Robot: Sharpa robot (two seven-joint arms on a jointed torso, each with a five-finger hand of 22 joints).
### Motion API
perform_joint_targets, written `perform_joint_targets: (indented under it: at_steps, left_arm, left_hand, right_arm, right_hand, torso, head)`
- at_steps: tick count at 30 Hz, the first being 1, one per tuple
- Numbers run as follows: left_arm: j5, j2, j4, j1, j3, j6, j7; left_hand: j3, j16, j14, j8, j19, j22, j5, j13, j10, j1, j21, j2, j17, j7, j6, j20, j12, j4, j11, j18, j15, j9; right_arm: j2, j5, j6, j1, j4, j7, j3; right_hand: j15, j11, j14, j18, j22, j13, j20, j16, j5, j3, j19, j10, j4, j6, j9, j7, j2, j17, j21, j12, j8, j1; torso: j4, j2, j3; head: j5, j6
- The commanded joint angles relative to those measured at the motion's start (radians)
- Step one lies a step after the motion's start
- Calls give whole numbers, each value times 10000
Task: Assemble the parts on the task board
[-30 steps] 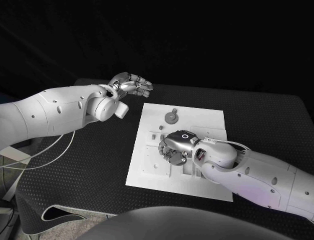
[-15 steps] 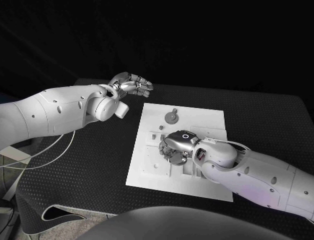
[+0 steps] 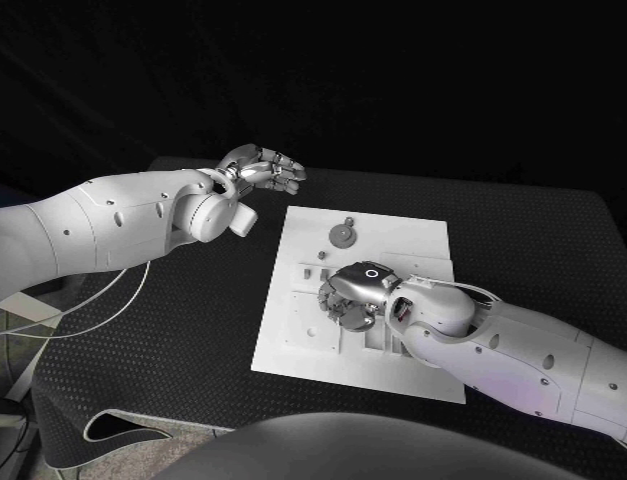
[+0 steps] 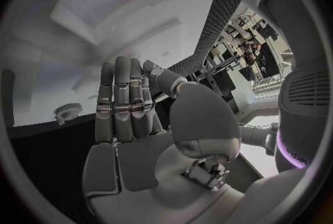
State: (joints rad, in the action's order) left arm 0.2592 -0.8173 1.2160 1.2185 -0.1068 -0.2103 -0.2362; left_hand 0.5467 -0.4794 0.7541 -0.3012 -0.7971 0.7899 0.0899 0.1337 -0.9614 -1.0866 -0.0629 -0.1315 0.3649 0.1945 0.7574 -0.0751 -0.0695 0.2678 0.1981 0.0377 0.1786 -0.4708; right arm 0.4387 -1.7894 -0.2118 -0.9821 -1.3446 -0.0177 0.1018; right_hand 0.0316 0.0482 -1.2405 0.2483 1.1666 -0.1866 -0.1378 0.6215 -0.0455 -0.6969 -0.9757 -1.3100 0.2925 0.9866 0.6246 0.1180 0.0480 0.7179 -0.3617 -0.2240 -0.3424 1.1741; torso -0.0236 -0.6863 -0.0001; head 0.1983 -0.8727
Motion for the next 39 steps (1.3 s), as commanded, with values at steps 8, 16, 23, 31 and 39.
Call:
perform_joint_targets:
  at_steps: [8, 16, 23, 31, 39]
  left_arm:
    - [24, 18, 4, 15, 9, 74, -105]
    - [26, 17, -1, 15, 9, 69, -109]
    - [27, 16, -6, 15, 9, 71, -110]
    - [27, 13, -7, 15, 9, 82, -105]
    - [27, 8, -6, 15, 9, 87, -101]
  left_hand:
    - [-42, 48, 47, -55, 10, -21, -29, -23, 36, -119, -60, 15, 22, 229, -64, -79, -1, -2, 59, 108, 41, 14]
    - [-42, 52, 48, -56, 9, -26, -29, -28, 37, -121, -60, 15, 26, 229, -67, -79, -1, -1, 59, 109, 40, 16]
    - [-43, 54, 50, -58, 15, -31, -29, -33, 37, -123, -57, 14, 31, 230, -68, -80, -1, 0, 60, 107, 40, 17]
    - [-45, 59, 52, -60, 22, -38, -29, -39, 37, -124, -55, 13, 36, 230, -71, -82, -1, 1, 60, 104, 41, 18]
    - [-47, 62, 53, -61, 26, -42, -30, -43, 38, -123, -53, 13, 40, 231, -73, -83, -2, -1, 61, 103, 42, 19]
  right_arm:
    - [42, -32, 68, 41, 19, -17, 35]
    - [67, 59, -296, 41, -22, -134, 35]
    - [84, 122, -544, 42, -37, -201, 35]
    - [88, 170, -564, 46, -89, -226, 34]
    - [89, 243, -479, 48, -121, -252, 34]
  right_hand:
    - [67, 51, -14, 135, 17, -19, -8, -15, -29, -56, -60, -41, 2, 74, 24, -9, -22, 17, 35, 44, -20, -90]
    - [67, 50, -17, 135, 21, -26, -6, -16, -29, -58, -61, -44, 5, 77, 33, -11, -19, 21, 38, 47, -21, -87]
    - [69, 48, -20, 135, 25, -32, -4, -15, -29, -61, -64, -47, 7, 81, 42, -14, -15, 24, 39, 49, -22, -80]
    - [70, 47, -23, 135, 30, -40, -2, -16, -29, -65, -67, -48, 7, 83, 51, -15, -11, 29, 40, 53, -22, -72]
    - [71, 47, -24, 135, 33, -44, -1, -17, -29, -66, -69, -50, 6, 83, 57, -16, -9, 31, 42, 55, -22, -70]
  torso:
    - [4, 2, -6]
    - [3, 2, -6]
    - [3, 2, -4]
    - [2, 0, -5]
    - [4, -2, -5]
  head:
    - [4, 1]
    - [-2, 1]
    - [1, 1]
    - [5, 1]
    - [12, 1]
